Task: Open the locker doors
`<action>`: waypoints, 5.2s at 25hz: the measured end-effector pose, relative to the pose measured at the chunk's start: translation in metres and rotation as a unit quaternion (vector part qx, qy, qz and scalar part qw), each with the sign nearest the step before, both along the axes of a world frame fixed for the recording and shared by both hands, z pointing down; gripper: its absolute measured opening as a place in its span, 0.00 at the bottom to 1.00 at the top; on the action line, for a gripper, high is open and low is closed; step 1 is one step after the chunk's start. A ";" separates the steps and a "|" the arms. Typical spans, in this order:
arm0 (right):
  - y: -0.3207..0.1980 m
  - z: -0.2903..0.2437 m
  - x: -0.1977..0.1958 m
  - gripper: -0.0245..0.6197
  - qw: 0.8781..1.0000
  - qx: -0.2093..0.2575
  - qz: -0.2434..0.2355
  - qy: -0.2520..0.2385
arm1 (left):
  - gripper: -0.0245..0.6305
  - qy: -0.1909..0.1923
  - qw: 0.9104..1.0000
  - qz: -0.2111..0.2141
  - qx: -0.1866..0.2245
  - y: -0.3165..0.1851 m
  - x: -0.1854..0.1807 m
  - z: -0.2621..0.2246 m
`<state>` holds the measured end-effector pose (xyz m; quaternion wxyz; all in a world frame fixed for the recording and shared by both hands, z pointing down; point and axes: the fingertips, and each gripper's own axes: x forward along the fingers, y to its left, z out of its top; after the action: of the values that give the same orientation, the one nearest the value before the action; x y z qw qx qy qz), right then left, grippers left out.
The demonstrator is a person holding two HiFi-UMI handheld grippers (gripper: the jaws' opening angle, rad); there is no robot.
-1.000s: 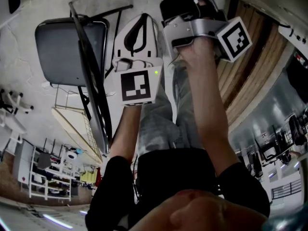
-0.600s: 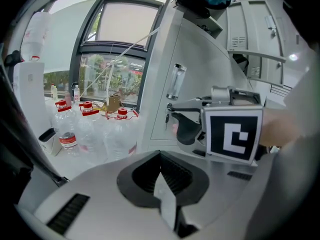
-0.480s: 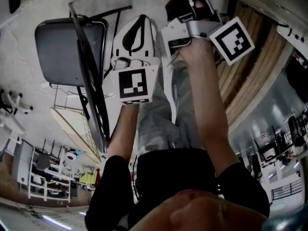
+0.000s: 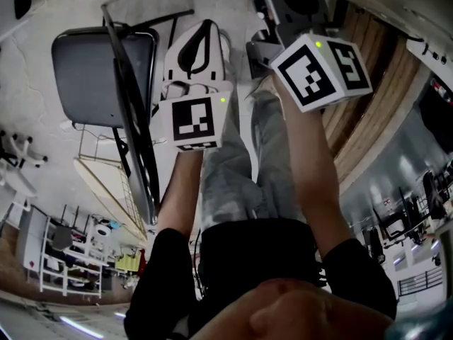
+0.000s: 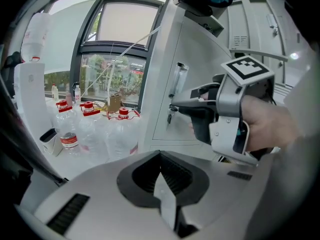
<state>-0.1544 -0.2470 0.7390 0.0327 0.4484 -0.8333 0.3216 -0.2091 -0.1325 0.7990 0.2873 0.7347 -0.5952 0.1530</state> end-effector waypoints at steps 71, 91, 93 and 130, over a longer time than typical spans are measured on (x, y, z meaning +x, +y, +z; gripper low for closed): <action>0.126 -0.067 0.054 0.23 0.962 0.146 -0.128 0.194 | 0.05 -0.010 0.992 0.060 0.109 0.005 0.081 -0.117; 0.181 -0.066 0.124 0.17 0.976 0.069 -0.098 0.180 | 0.05 -0.027 0.991 0.087 0.093 0.053 0.152 -0.126; 0.186 -0.066 0.134 0.15 0.975 0.061 -0.095 0.189 | 0.05 -0.024 0.991 0.090 0.092 0.057 0.162 -0.128; 0.240 -0.309 0.244 0.09 0.963 0.174 -0.026 0.203 | 0.05 0.010 0.976 0.123 0.177 0.121 0.278 -0.361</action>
<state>0.0896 -0.0073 0.4302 0.1310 0.4810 -0.8638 0.0730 0.0688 -0.0111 0.4381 0.1373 0.8428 -0.5155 0.0719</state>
